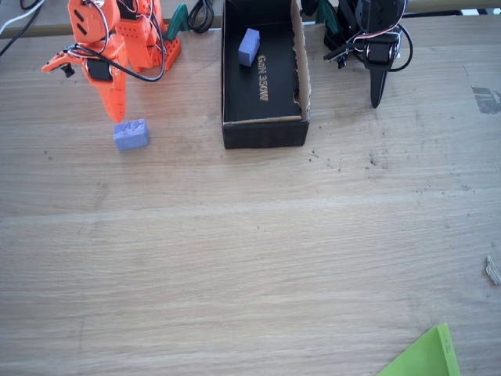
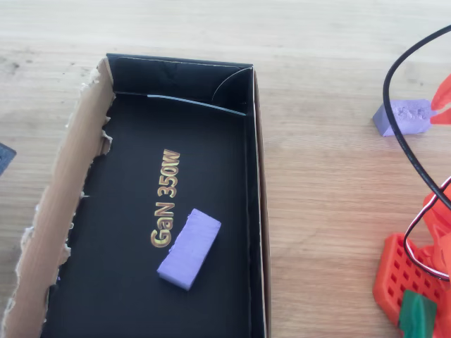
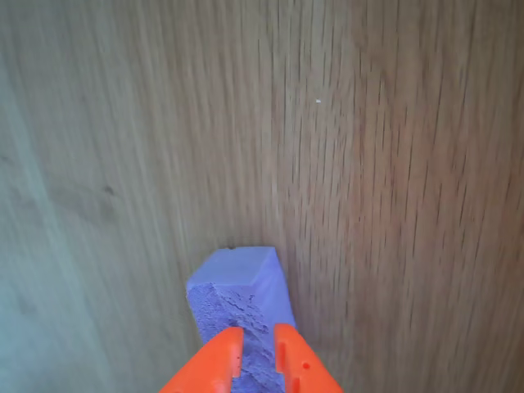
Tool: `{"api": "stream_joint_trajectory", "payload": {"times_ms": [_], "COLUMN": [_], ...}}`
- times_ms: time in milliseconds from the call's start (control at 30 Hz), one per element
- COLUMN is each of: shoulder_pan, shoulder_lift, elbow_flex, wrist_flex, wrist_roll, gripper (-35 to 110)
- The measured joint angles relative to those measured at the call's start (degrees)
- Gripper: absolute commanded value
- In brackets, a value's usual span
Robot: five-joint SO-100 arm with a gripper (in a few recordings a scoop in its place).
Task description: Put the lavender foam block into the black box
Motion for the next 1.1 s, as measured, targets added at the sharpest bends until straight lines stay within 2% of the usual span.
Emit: {"api": "stream_joint_trajectory", "payload": {"times_ms": [767,1100], "shoulder_pan": [3.6,2.0], "shoulder_lift": [1.2,3.2], "elbow_flex": [-2.0,-2.1], "wrist_flex": [0.1,0.1], "wrist_roll": [-5.4,-2.9], "gripper": [3,1]}}
